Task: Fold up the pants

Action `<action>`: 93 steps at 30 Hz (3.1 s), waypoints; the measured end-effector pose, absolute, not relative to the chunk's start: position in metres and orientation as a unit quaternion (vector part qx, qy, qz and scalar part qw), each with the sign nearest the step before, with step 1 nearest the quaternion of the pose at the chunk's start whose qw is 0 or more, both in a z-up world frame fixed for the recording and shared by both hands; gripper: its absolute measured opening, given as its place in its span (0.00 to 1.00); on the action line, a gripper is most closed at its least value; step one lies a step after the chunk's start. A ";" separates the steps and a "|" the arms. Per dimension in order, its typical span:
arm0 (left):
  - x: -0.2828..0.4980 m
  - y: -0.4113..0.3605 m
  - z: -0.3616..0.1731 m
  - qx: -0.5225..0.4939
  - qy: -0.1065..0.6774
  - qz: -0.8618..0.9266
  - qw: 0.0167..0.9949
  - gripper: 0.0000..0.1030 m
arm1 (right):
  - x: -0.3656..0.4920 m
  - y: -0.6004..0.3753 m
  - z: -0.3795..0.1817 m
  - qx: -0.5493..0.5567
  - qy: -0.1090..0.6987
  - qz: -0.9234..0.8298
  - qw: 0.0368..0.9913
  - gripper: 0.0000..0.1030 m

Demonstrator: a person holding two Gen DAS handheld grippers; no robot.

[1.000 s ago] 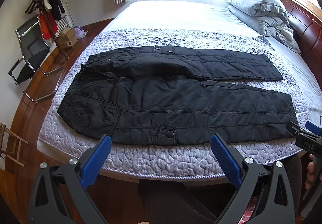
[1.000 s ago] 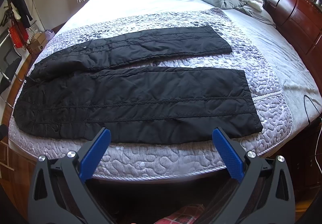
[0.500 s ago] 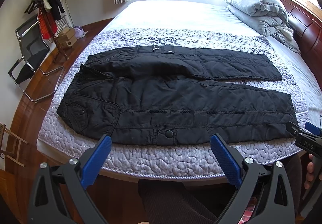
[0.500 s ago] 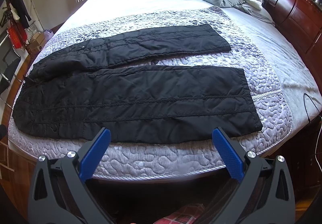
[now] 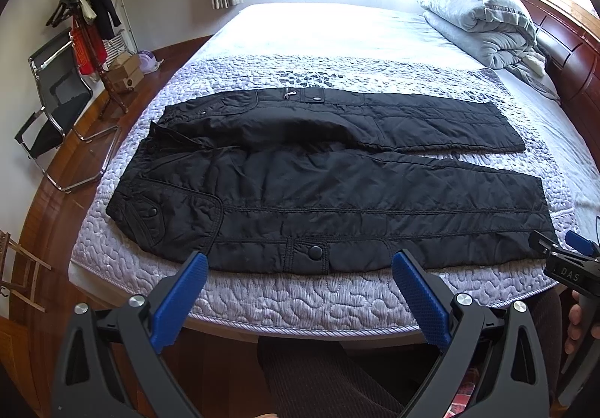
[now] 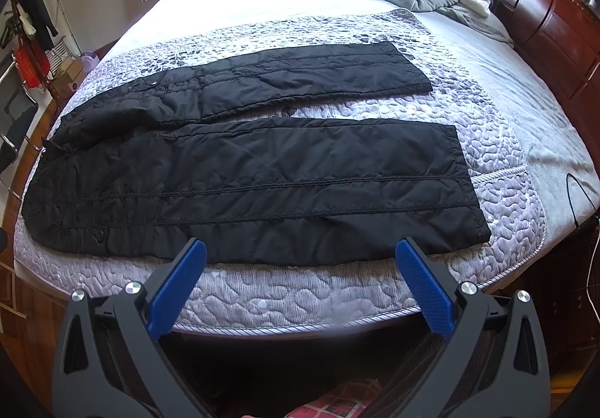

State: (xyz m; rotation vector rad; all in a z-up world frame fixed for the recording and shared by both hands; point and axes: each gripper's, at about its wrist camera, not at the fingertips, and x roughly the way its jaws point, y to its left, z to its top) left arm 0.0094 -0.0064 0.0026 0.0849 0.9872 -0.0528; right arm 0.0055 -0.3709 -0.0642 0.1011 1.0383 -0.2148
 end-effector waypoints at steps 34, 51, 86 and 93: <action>0.415 0.298 -0.154 -0.230 0.650 0.125 0.713 0.96 | 0.136 -0.525 -0.109 -0.051 0.511 -0.216 0.830 0.98; 0.389 0.216 -0.143 -0.165 0.651 0.086 0.736 0.19 | 0.182 -0.538 -0.106 -0.065 0.507 -0.173 0.842 0.98; 0.401 0.197 -0.144 -0.098 0.632 0.097 0.763 0.14 | 0.426 -0.650 -0.157 0.000 0.583 -0.111 0.805 0.10; 0.372 0.196 -0.091 -0.120 0.538 0.092 0.829 0.13 | 0.387 -0.636 -0.057 0.046 0.434 -0.087 0.895 0.09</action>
